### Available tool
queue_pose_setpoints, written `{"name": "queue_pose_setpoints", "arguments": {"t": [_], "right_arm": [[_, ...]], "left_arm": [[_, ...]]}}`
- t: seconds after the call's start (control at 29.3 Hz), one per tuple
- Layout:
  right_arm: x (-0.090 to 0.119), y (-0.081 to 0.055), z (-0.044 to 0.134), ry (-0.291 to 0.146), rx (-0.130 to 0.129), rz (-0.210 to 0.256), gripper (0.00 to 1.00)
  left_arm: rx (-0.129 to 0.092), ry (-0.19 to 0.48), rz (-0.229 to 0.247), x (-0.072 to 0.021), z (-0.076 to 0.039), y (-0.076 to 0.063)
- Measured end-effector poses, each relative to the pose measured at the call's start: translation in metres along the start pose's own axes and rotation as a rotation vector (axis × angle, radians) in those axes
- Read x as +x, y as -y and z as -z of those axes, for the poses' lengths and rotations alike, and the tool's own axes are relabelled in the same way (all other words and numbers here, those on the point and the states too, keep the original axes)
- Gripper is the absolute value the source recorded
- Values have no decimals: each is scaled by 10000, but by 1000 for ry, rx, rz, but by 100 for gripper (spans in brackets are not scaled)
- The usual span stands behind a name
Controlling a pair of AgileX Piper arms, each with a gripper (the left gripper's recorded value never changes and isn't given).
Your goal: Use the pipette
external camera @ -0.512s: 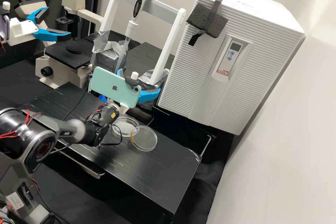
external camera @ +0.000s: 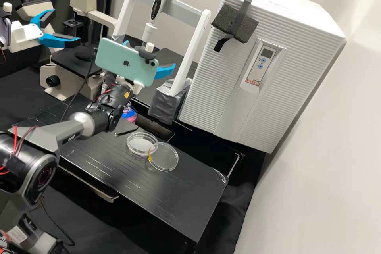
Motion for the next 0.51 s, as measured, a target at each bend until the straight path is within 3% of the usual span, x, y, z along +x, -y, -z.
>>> {"name": "queue_pose_setpoints", "arguments": {"t": [0.2,0.31,0.51], "right_arm": [[207,-124,304,-27,1,-34,100],[301,-147,402,-30,-26,-37,100],[494,-120,549,-4,-40,-18,100]], "left_arm": [[0,0,2,2,1,7],[0,-1,3,3,2,11],[0,-1,3,3,2,11]]}}
